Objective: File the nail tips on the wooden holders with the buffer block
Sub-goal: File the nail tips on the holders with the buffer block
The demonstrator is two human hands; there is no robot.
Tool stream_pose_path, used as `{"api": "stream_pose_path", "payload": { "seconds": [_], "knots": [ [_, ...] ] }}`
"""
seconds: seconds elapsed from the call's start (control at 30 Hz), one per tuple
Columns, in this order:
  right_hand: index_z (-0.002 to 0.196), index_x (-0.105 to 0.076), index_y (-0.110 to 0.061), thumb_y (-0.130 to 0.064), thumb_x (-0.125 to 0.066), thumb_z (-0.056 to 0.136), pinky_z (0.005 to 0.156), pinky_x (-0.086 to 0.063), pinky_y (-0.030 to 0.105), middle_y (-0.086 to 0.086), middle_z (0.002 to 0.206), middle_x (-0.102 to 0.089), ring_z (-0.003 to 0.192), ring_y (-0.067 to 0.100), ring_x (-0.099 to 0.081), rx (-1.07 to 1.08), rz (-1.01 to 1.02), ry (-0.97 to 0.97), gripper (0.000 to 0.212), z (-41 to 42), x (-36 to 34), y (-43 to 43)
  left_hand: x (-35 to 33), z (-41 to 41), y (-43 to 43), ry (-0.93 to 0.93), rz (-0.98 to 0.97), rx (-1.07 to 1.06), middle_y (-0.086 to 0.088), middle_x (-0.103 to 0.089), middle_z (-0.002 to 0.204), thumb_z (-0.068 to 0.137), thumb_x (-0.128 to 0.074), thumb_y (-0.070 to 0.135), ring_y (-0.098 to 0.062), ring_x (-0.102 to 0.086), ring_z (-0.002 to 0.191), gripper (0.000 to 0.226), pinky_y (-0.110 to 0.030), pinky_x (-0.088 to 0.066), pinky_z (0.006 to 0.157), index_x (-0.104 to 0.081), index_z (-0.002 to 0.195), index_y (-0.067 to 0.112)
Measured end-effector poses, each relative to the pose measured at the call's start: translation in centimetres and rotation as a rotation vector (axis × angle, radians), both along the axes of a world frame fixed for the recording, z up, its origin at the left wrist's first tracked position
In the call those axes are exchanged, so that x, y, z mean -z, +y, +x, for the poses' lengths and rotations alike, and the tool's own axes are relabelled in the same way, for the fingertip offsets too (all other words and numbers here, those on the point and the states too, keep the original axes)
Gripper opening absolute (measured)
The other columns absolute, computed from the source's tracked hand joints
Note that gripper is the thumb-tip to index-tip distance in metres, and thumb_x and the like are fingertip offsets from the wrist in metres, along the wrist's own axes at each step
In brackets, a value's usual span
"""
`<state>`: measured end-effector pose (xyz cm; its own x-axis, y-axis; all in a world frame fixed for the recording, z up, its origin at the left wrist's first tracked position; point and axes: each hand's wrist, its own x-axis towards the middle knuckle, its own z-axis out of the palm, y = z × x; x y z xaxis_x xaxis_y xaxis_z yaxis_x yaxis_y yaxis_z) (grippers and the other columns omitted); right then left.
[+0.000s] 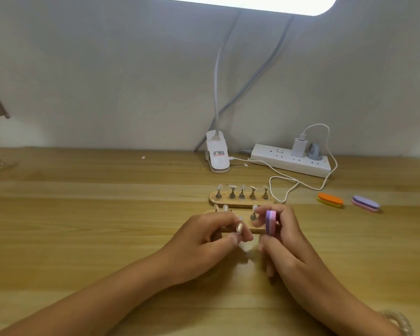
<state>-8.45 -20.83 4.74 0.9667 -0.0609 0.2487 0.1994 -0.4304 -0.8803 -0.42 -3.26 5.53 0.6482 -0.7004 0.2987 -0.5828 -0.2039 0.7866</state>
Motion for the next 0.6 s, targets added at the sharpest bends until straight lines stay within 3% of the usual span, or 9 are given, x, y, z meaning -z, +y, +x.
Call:
{"api": "stream_pose_path", "payload": {
  "seconds": [0.17, 0.27, 0.4, 0.5, 0.6],
  "knots": [
    [0.136, -0.021, -0.053, -0.006, -0.046, 0.099, 0.060, -0.049, 0.021, -0.020, 0.108, -0.059, 0.073, 0.017, -0.066, -0.037, -0.099, -0.110, 0.065, -0.27, -0.20, 0.07, 0.05, 0.24, 0.26, 0.005, 0.004, 0.013, 0.027, -0.060, 0.074, 0.100, -0.054, 0.009, 0.005, -0.053, 0.060, 0.023, -0.011, -0.040, 0.058, -0.069, 0.098, 0.026],
    [0.128, -0.028, -0.049, -0.037, -0.048, 0.094, 0.057, -0.053, 0.021, -0.024, 0.110, -0.061, 0.065, 0.016, -0.069, -0.024, -0.157, -0.176, 0.041, -0.58, -0.57, 0.14, 0.13, 0.55, 0.43, 0.021, 0.051, 0.040, 0.017, -0.062, 0.075, 0.100, -0.055, 0.010, -0.004, -0.052, 0.053, 0.022, -0.021, -0.042, 0.056, -0.069, 0.099, 0.027],
    [0.123, -0.040, -0.041, -0.057, -0.047, 0.084, 0.057, -0.053, 0.028, -0.024, 0.104, -0.066, 0.064, 0.010, -0.066, 0.016, -0.278, -0.223, 0.043, -0.73, -0.89, 0.15, 0.25, 0.56, 0.46, 0.078, 0.033, 0.027, 0.020, -0.068, 0.080, 0.099, -0.058, 0.009, -0.008, -0.053, 0.051, 0.015, -0.017, -0.041, 0.053, -0.068, 0.095, 0.018],
    [0.122, -0.037, -0.041, -0.049, -0.053, 0.088, 0.058, -0.050, 0.027, -0.026, 0.103, -0.067, 0.066, 0.008, -0.065, 0.038, -0.298, -0.197, 0.038, -0.63, -0.63, -0.06, 0.27, 0.67, 0.46, 0.154, -0.011, 0.019, 0.004, -0.072, 0.093, 0.100, -0.054, 0.009, -0.017, -0.060, 0.065, 0.011, -0.018, -0.043, 0.055, -0.065, 0.098, 0.011],
    [0.119, -0.041, -0.037, -0.038, -0.066, 0.087, 0.056, -0.050, 0.028, -0.032, 0.104, -0.064, 0.063, 0.005, -0.064, 0.038, -0.365, -0.200, 0.040, -0.62, -0.41, -0.07, 0.32, 0.84, 0.55, 0.090, -0.013, 0.030, 0.012, -0.065, 0.085, 0.101, -0.055, 0.011, -0.002, -0.056, 0.062, 0.015, -0.017, -0.043, 0.056, -0.067, 0.095, 0.019]
  ]
}}
